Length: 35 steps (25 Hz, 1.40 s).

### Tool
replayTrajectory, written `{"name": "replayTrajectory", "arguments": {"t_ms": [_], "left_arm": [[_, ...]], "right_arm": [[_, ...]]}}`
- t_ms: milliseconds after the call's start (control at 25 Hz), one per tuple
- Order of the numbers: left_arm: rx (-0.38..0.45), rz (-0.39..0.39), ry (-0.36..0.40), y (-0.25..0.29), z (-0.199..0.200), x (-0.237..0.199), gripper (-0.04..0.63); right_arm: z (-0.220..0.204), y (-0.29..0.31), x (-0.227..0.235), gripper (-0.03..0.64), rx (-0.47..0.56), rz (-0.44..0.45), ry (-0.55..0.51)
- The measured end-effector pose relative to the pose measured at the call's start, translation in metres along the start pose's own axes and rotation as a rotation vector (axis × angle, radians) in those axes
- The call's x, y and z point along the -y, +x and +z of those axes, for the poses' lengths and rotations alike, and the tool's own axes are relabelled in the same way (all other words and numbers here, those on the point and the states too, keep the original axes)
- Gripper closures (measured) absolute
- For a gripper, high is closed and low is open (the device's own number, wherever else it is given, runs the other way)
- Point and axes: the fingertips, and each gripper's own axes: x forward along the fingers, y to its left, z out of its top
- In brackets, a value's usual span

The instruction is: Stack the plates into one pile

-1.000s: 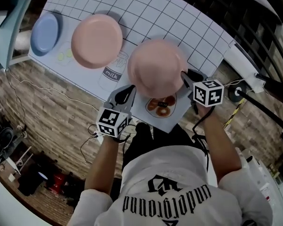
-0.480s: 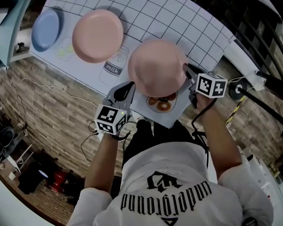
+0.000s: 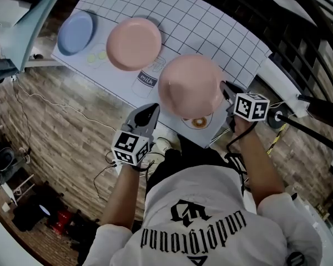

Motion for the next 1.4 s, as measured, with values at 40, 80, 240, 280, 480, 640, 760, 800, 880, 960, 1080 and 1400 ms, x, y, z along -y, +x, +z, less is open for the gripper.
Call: {"name": "replayTrajectory", "arguments": {"t_ms": [40, 80, 240, 280, 480, 640, 760, 800, 880, 960, 1080, 1400], "left_arm": [[0.011, 0.004, 0.011, -0.010, 0.002, 0.001, 0.546], [0.025, 0.012, 0.023, -0.020, 0.004, 0.001, 0.546], [0.104, 0.058, 0.052, -0.070, 0.019, -0.001, 0.546], [0.122, 0.067, 0.057, -0.085, 0.022, -0.002, 0.546], [0.217, 0.121, 0.078, -0.157, 0.031, -0.007, 0.546], [0.297, 0.150, 0.092, -0.213, 0.036, -0.008, 0.546], [0.334, 0.171, 0.105, -0.251, 0.033, -0.010, 0.546], [0.345, 0.175, 0.108, -0.265, 0.032, -0.010, 0.546], [0.372, 0.184, 0.114, -0.293, 0.033, -0.012, 0.546], [0.387, 0.196, 0.119, -0.317, 0.029, -0.017, 0.546], [0.378, 0.208, 0.124, -0.343, 0.014, -0.023, 0.546], [0.374, 0.242, 0.130, -0.390, -0.007, -0.034, 0.546]], "right_arm": [[0.002, -0.005, -0.010, 0.591, 0.011, 0.006, -0.010], [0.004, -0.011, -0.021, 0.592, 0.022, 0.013, -0.018], [0.006, -0.032, -0.069, 0.589, 0.059, 0.052, -0.047], [0.005, -0.037, -0.083, 0.589, 0.067, 0.062, -0.059], [0.004, -0.060, -0.154, 0.591, 0.122, 0.108, -0.141], [-0.003, -0.074, -0.212, 0.591, 0.157, 0.134, -0.199], [-0.012, -0.080, -0.256, 0.591, 0.177, 0.167, -0.235], [-0.016, -0.083, -0.270, 0.591, 0.182, 0.175, -0.245], [-0.022, -0.089, -0.297, 0.591, 0.195, 0.189, -0.262], [-0.028, -0.093, -0.320, 0.592, 0.206, 0.198, -0.274], [-0.042, -0.094, -0.343, 0.591, 0.209, 0.200, -0.290], [-0.061, -0.087, -0.377, 0.591, 0.205, 0.219, -0.305]]}}
